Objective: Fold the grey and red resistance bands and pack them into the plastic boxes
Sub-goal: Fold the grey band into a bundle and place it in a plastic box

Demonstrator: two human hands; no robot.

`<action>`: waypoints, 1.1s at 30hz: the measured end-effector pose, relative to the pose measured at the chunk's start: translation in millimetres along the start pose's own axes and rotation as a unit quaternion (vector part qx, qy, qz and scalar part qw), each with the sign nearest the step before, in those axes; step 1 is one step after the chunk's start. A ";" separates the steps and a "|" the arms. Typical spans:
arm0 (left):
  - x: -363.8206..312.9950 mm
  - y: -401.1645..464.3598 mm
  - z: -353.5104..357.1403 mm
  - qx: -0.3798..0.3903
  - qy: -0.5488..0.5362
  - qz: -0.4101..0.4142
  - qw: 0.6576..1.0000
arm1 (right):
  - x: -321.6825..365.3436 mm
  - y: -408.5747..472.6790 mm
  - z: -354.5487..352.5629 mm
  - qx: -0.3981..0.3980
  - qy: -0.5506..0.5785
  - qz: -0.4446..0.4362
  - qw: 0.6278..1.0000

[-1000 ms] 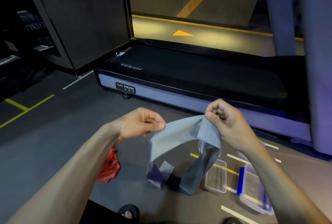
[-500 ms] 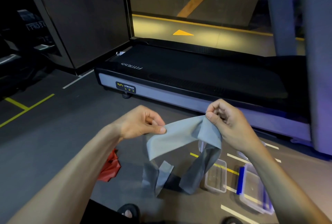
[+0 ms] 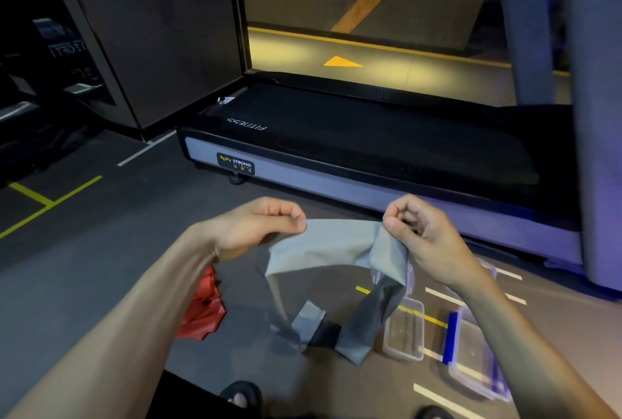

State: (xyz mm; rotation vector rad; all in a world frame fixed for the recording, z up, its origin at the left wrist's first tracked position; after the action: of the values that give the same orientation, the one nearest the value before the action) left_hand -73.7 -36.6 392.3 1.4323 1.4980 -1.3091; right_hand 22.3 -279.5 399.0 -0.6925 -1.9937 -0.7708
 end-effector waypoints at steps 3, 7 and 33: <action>4.1 2.3 4.2 0.004 0.088 -0.032 0.996 | -2.0 -1.6 1.8 0.012 0.026 0.004 1.000; 8.1 0.6 -3.7 0.006 0.113 -0.039 0.993 | -2.0 -3.9 0.3 0.016 0.047 0.006 0.999; -7.8 -13.6 -11.0 0.052 0.092 -0.005 0.994 | -4.9 -10.8 13.9 0.128 0.193 0.093 0.968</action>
State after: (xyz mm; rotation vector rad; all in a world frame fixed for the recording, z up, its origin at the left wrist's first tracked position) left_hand -83.9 -27.0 405.3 1.6519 1.5754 -1.3072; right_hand 9.7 -277.1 386.0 -0.5218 -1.6097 -0.4805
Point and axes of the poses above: each hand's wrist, its own y-axis towards the middle knuckle, its own z-axis out of the palm, x = y × z, the point moved 5 cm from there along y, towards the middle knuckle
